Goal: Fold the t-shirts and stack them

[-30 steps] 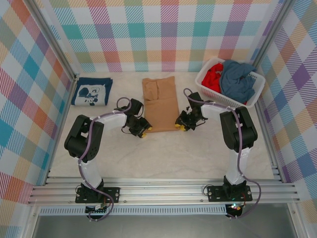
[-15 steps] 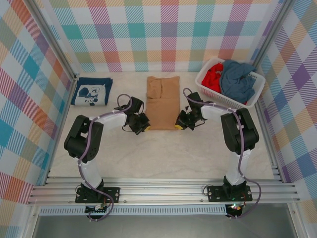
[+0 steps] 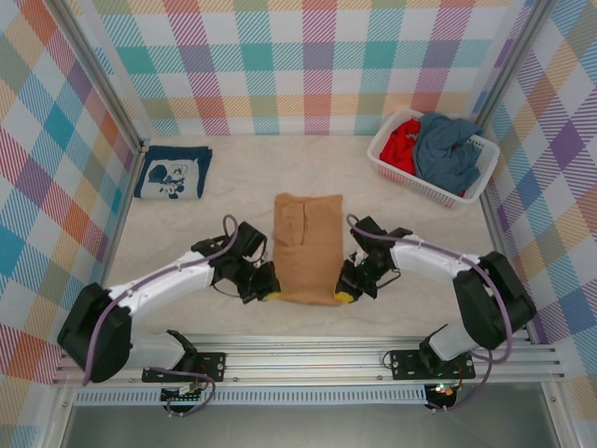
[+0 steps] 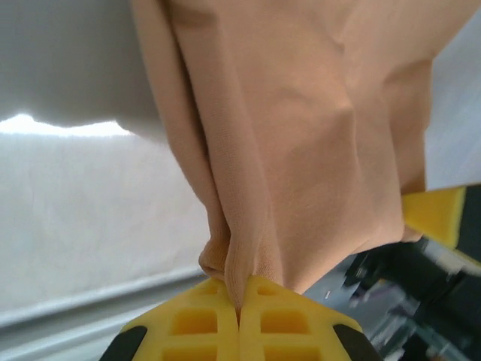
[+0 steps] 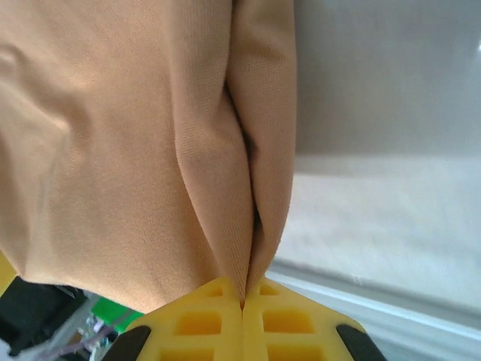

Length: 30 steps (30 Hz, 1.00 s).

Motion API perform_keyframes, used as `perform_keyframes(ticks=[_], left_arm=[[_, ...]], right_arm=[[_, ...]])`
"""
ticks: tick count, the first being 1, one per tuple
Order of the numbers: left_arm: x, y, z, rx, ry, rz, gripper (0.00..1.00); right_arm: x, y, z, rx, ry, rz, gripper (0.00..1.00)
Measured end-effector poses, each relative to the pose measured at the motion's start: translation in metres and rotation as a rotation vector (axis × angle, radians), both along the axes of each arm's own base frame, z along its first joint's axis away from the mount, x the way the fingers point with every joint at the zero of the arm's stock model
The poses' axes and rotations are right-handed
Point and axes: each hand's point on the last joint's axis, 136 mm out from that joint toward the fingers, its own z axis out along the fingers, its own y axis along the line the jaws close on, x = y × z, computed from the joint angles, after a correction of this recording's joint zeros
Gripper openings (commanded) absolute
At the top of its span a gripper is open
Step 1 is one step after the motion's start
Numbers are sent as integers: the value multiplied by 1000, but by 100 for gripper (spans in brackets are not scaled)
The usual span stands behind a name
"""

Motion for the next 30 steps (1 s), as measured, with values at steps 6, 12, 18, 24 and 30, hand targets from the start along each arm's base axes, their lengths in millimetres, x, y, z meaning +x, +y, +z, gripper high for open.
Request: perform_keyframes(ticks=[6,12,18,24,30], left_arm=[[-25,8,25,-53,-3,2,0],[-1,1,66,-83,-113,60,0],[29,-1,102,-97,-223,134,0],[61,10,102,-69,-222,227,0],[97,22,88,-41,-168,319,0]], right_arm=[[-19,-2,37,57,-15,-12,0],[0,4,73,66,-82,-51,0],[34,9,110,69,-170,-100,0],[66,11,118,57,-181,-148,0],[92,13,108,35,-154,-178,0]])
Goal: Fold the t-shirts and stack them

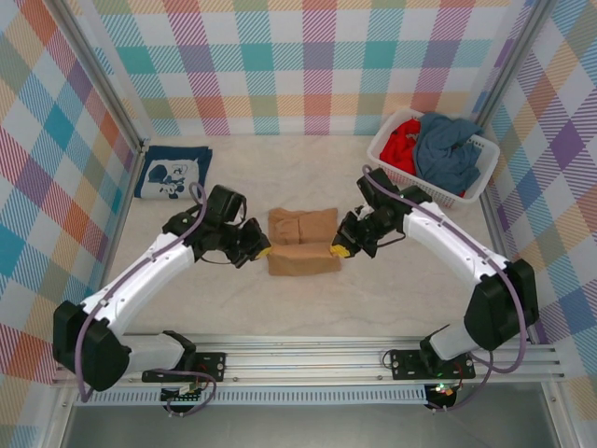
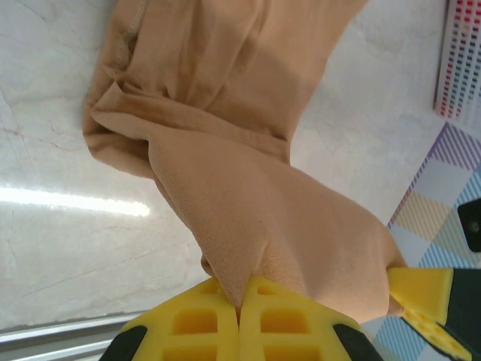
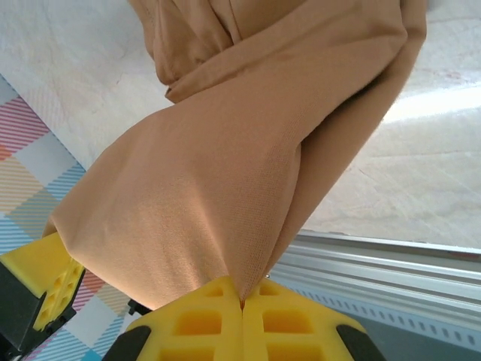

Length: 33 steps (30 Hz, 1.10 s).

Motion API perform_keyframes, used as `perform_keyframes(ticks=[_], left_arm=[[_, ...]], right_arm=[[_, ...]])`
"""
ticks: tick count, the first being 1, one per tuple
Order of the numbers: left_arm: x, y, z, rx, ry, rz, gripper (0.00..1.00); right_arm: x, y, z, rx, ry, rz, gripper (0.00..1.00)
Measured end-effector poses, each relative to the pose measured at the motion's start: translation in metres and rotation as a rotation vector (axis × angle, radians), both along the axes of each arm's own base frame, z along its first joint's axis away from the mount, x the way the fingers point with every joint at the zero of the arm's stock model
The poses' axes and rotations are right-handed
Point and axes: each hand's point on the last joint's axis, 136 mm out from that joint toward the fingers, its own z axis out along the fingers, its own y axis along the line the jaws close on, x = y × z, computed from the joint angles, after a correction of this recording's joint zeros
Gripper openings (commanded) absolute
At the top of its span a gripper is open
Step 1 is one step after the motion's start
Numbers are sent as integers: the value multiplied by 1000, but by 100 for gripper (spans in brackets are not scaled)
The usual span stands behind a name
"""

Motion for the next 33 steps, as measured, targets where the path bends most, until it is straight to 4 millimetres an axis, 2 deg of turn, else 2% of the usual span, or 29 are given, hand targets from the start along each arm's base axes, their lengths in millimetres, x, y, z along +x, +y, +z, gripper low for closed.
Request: perform_keyframes(ticks=[5,9,14,20,28,33], left_arm=[[30,-3,-8,11,27,20,0],[51,-8,-4,14,11,17,0],[71,-9,0,16,-10,19,0],[91,-9,-4,24,-7,37,0],[133,-13,-3,23,-29,52,0],[138,-13,1,22,-33,56,0]], right_arm=[[23,4,-7,-10,12,-16,0],[42,3,-8,-8,5,-40,0],[69,4,-6,0,-15,-64,0],[99,4,-10,1,-30,-76,0],[122,4,-22,-6,-23,-87,0],[130,6,-13,5,-52,-87,0]])
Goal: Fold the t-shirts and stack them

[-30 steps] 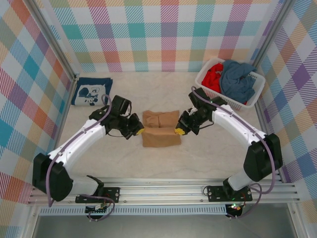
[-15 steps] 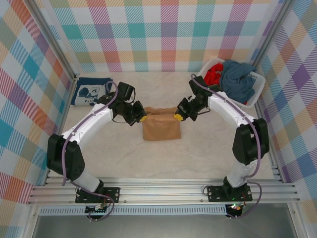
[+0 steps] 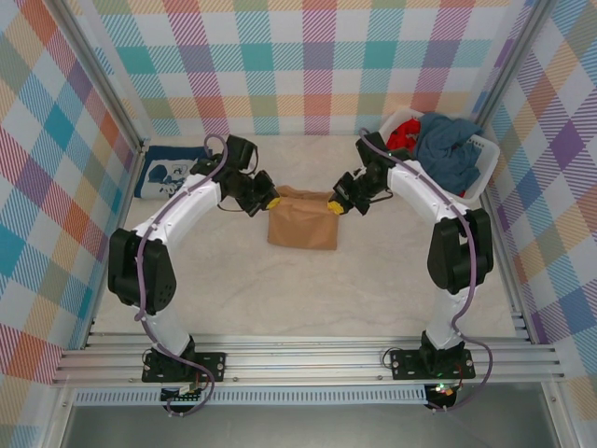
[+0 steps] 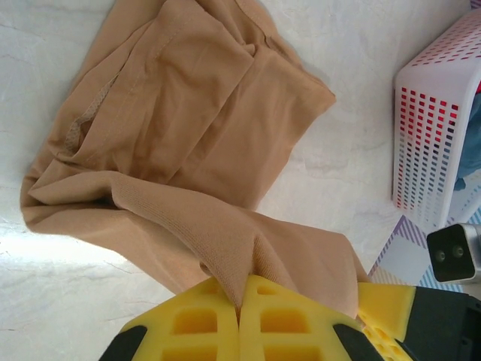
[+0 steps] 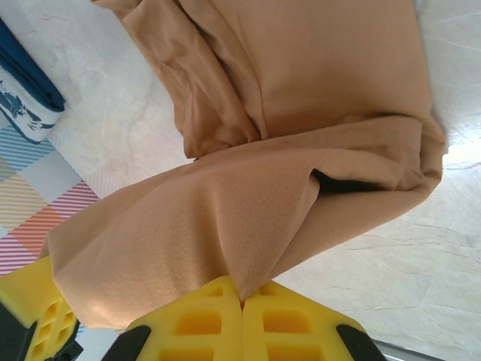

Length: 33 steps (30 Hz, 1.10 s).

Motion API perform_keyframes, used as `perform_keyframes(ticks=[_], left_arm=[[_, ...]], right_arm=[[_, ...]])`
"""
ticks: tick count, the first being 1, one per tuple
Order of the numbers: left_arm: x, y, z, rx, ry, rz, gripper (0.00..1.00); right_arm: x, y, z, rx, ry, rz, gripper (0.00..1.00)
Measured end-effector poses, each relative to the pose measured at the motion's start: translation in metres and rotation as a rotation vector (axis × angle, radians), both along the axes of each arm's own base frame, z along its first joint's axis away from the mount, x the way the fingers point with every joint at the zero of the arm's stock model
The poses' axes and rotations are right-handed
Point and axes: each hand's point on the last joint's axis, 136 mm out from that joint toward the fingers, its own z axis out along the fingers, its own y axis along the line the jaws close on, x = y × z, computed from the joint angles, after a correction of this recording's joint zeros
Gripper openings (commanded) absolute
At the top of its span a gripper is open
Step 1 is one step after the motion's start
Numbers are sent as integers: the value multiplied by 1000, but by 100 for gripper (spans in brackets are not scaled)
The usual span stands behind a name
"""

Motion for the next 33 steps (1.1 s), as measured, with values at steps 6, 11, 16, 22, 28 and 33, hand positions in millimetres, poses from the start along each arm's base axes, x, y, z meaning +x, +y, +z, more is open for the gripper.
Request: perform_keyframes(ticks=[6,11,16,22,28,33], left_arm=[[-16,4,3,-7,5,-7,0],[-66,6,2,-22,34,-55,0],[-136,7,-20,-10,118,-136,0],[-205,9,-40,3,204,-238,0],[-250,6,-29,-37,221,-334,0],[-262,2,-8,-76,203,-357,0]], right_arm=[[-15,-5,-5,-6,13,6,0],[-64,-8,-6,-6,29,45,0],[-128,-12,-11,-10,56,102,0],[-188,-13,-18,-4,98,171,0],[-242,-17,-15,6,142,242,0],[-255,-23,4,32,123,231,0]])
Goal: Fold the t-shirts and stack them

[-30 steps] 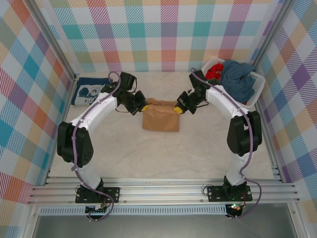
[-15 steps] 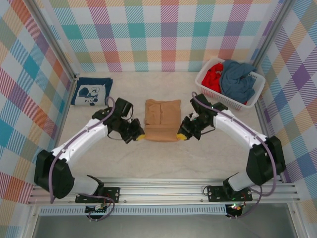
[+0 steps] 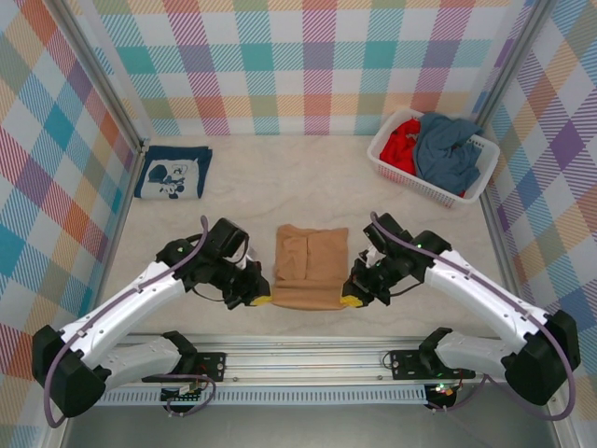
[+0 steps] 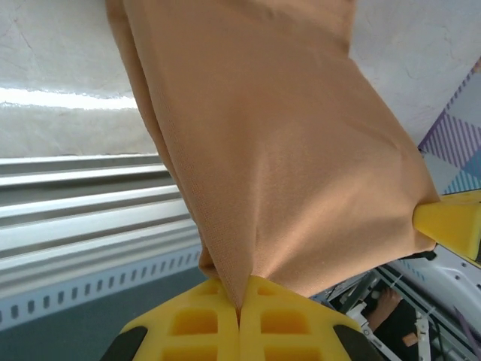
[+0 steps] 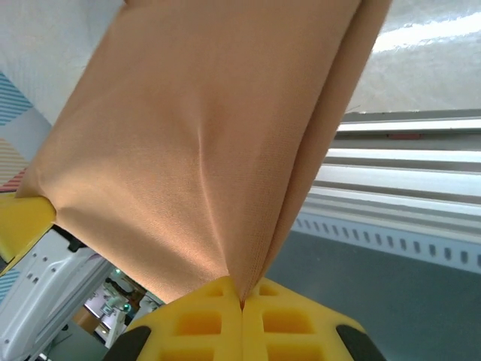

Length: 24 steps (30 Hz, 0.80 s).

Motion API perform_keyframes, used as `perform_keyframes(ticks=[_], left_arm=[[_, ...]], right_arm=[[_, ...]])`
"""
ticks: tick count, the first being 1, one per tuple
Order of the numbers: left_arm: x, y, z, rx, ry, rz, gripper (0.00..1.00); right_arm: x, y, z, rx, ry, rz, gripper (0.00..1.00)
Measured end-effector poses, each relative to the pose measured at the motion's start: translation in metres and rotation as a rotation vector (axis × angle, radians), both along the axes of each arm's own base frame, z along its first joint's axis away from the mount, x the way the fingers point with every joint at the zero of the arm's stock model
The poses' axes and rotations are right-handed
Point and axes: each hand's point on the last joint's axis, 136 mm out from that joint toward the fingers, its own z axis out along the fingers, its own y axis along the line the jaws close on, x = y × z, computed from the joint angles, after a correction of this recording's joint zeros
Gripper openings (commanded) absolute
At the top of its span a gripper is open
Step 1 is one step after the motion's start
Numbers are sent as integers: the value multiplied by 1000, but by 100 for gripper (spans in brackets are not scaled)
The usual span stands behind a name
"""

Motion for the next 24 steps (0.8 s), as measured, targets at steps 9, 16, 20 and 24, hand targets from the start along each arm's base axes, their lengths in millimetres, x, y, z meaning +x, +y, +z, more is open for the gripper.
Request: perform_keyframes(ticks=[9,16,20,24], left_arm=[[41,-10,25,13,-63,74,0],[93,-19,40,13,-96,127,0],[119,-22,40,15,-96,143,0],[145,-23,30,26,-78,163,1]], right_arm=[[41,3,16,-44,-12,-72,0],[80,0,21,-46,-24,-132,0],[100,-3,17,-52,-7,-162,0],[122,-6,10,-46,12,-198,0]])
